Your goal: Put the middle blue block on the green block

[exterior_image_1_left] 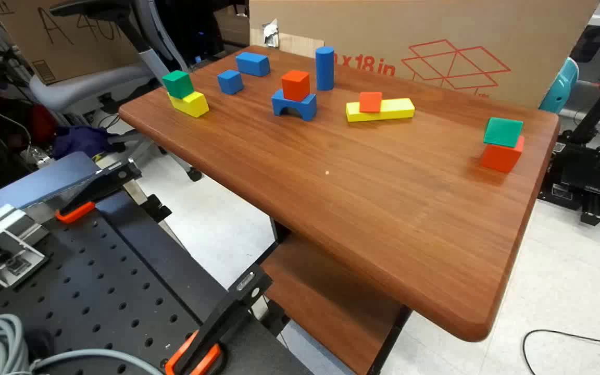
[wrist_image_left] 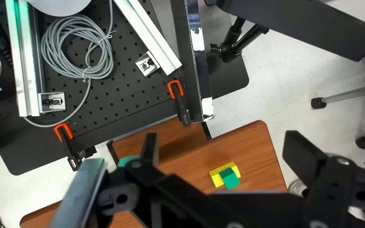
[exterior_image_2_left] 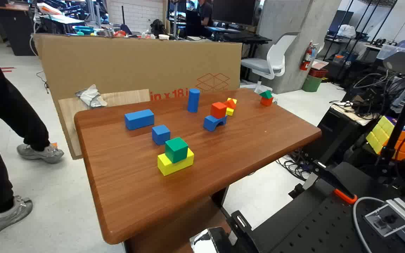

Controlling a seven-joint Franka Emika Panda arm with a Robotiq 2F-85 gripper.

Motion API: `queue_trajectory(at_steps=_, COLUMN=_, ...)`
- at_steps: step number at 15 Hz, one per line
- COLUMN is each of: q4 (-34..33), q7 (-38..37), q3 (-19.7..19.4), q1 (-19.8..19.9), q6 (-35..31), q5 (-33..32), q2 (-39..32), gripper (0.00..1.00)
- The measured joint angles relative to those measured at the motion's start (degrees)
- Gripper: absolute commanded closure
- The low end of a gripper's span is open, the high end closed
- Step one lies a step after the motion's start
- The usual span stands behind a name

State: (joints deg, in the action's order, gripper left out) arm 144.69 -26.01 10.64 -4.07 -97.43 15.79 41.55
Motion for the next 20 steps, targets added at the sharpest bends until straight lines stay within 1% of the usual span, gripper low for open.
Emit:
queue_trajectory(at_steps=9, q4=-0.13, q7=0.00, q3=0.00, q1=0.01, q6=-0.06, q5=0.00, q2=0.00, gripper=0.00)
queue_trajectory(at_steps=11, q4=-0.30, q7=-0.66, q3=0.53, q1=0.51, q6=-0.59, q5=-0.01, q2=-0.75, gripper=0.00)
queue_trajectory(at_steps=13, q4=-1.08, q7=-0.75, q3=1.15, q1=0.94, q6=-2.42, q5=-0.04, q2=-3.22, gripper=0.00)
queue_trajectory(at_steps=17, q4=-4.28, q7=0.72, q3=1.26, q1=1.20, q6=-8.89, q5=-1.34, q2=-11.41, gripper=0.00)
queue_trajectory(at_steps=20, q4=-7.67, q7=2.65, q3=0.90, q1=1.50, q6=-11.39, q5=-4.15, q2=-17.76, gripper=0.00)
